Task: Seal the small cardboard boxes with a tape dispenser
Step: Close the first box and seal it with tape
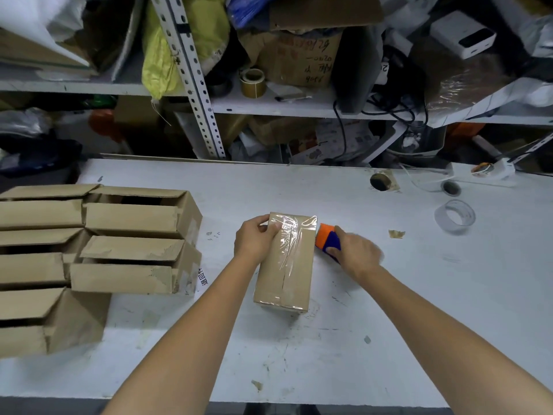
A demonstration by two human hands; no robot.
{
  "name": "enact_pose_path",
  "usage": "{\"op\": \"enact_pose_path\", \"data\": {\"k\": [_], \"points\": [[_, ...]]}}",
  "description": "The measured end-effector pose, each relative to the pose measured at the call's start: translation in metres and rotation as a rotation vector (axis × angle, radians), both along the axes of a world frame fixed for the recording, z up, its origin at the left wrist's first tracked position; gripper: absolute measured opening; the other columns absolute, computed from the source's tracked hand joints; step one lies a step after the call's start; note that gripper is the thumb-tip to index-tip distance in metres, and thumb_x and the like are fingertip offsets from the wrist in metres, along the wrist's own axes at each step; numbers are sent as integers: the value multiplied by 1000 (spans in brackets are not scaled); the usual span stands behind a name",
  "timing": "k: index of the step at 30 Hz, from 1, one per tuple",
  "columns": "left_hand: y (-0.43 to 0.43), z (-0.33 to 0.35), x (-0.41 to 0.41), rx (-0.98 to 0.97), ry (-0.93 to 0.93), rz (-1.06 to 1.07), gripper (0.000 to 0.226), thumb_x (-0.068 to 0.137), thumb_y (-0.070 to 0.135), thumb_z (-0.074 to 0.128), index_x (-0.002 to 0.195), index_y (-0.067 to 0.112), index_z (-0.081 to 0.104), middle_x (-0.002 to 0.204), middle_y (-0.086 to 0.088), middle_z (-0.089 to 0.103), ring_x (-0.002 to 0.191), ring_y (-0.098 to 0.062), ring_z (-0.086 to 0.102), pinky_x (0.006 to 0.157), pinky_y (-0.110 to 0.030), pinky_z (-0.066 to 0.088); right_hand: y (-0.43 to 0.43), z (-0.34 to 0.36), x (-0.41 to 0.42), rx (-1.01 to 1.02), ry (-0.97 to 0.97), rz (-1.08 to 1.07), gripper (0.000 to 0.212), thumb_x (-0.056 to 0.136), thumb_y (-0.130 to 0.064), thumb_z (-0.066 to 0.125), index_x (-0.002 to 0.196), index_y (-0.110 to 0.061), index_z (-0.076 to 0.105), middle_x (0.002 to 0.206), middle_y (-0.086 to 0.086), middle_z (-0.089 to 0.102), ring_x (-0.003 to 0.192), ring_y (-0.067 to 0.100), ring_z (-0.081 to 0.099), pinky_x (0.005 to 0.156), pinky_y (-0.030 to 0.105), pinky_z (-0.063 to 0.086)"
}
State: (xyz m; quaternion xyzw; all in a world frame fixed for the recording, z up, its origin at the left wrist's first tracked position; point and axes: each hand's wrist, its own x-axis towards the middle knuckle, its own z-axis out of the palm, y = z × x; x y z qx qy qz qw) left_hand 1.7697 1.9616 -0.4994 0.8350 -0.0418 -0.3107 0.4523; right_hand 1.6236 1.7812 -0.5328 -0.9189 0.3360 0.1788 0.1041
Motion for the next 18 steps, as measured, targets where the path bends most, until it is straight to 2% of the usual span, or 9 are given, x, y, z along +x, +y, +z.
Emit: {"op": "enact_pose_path", "data": {"k": [2, 4, 7, 9, 11, 13, 15, 16, 18], "points": [[7, 2, -3, -22, 14, 25, 37, 88, 38, 70, 124, 30, 67, 103, 7, 72, 97, -13, 66, 93, -36, 54, 8, -6, -7, 86, 16, 32, 54, 101, -34, 48, 149, -22, 26, 106, 11, 65, 90, 29, 63, 68, 37, 52], [16, 6, -6, -45, 21, 65, 36, 88, 38, 70, 123, 30, 67, 101, 9, 71, 100, -14, 66, 95, -37, 53, 18, -14, -14, 219, 27, -28, 60, 103, -30, 44, 155, -22, 16, 111, 14, 63, 89, 27, 61, 67, 34, 48], [28, 17, -8, -118, 15, 94, 31, 87, 36, 71, 117, 34, 69, 106, 7, 73, 102, -12, 67, 95, -42, 53, 23, -4, -17, 330, 10, -124, 52, 103, -38, 39, 153, -24, 27, 124, 12, 62, 100, 24, 61, 79, 32, 49], [33, 30, -8, -177, -8, 106, 31, 87, 33, 71, 119, 32, 68, 111, 6, 72, 107, -10, 65, 96, -43, 53, 20, 21, -11, 244, 7, -102, 56, 103, -38, 41, 155, -25, 24, 129, 11, 62, 110, 27, 61, 88, 36, 51], [33, 48, -8, -223, -40, 128, 33, 88, 32, 71, 121, 30, 66, 113, 7, 69, 109, -9, 63, 97, -42, 53, 19, 56, -1, 199, -203, -144, 51, 103, -42, 41, 150, -22, 38, 128, 9, 65, 115, 28, 60, 94, 38, 48], [29, 69, -9, -266, -75, 150, 34, 90, 30, 70, 123, 29, 65, 113, 9, 67, 110, -10, 62, 98, -41, 53, 25, 95, 15, 466, -451, -260, 51, 103, -50, 36, 144, -23, 48, 134, 1, 61, 122, 22, 56, 105, 39, 43], [21, 91, -11, -323, -102, 159, 36, 90, 27, 70, 125, 27, 64, 115, 8, 67, 109, -10, 62, 97, -41, 54, 38, 128, 35, 775, -559, -308, 55, 101, -59, 32, 143, -27, 46, 137, -10, 51, 125, 14, 49, 109, 39, 39], [17, 101, -12, -349, -125, 153, 37, 90, 27, 71, 126, 26, 64, 116, 8, 67, 107, -8, 63, 97, -40, 54, 43, 139, 44, 810, -597, -289, 59, 99, -64, 31, 144, -29, 44, 138, -11, 49, 125, 12, 47, 107, 37, 38], [12, 120, -12, -390, -189, 139, 38, 89, 27, 72, 125, 26, 64, 114, 10, 68, 102, -3, 63, 94, -35, 55, 47, 155, 58, 752, -685, -263, 73, 90, -75, 33, 145, -28, 40, 145, -7, 47, 129, 15, 48, 109, 39, 40]]}}
